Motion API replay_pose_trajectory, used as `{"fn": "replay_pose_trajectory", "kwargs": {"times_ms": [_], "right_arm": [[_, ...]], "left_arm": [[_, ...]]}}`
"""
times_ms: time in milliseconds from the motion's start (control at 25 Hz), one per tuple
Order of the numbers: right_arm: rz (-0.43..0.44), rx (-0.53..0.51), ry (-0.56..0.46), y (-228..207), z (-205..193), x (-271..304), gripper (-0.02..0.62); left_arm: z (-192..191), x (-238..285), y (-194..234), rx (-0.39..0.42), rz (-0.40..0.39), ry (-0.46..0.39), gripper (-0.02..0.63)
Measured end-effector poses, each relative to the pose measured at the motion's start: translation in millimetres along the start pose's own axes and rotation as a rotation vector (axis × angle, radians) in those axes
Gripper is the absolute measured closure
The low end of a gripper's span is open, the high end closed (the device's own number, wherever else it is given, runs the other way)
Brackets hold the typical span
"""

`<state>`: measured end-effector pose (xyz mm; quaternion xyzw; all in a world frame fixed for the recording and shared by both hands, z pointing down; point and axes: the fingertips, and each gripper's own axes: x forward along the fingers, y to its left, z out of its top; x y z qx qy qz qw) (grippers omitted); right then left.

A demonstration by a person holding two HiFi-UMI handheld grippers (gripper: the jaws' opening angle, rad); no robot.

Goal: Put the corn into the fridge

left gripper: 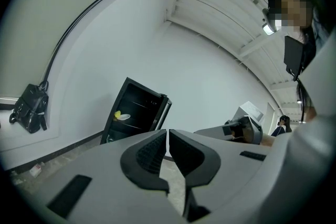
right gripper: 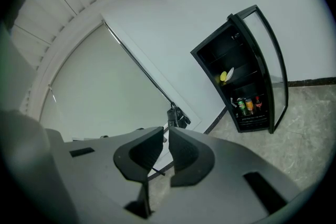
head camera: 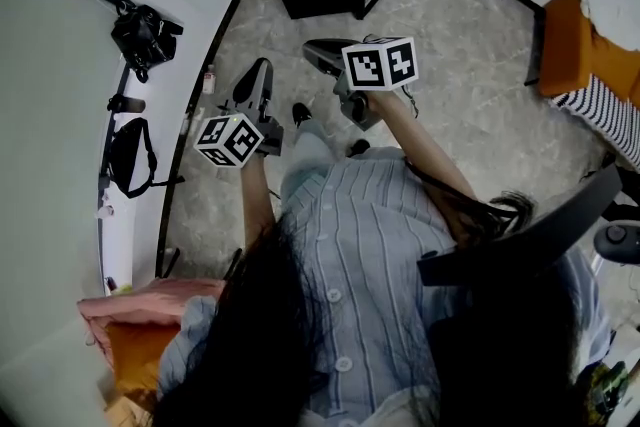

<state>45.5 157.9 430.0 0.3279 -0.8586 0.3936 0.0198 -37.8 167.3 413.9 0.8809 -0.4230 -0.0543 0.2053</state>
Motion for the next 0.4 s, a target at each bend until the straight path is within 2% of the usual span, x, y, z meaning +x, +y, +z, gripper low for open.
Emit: {"fn": "replay_pose_trajectory", "kwargs": {"times_ms": [400], "right_arm": [[-0.021, 0.003, 0.000, -12, 7, 1, 0.554]], "left_arm": [[5, 11, 7, -0.002, -0.001, -0.008, 0.597]]}}
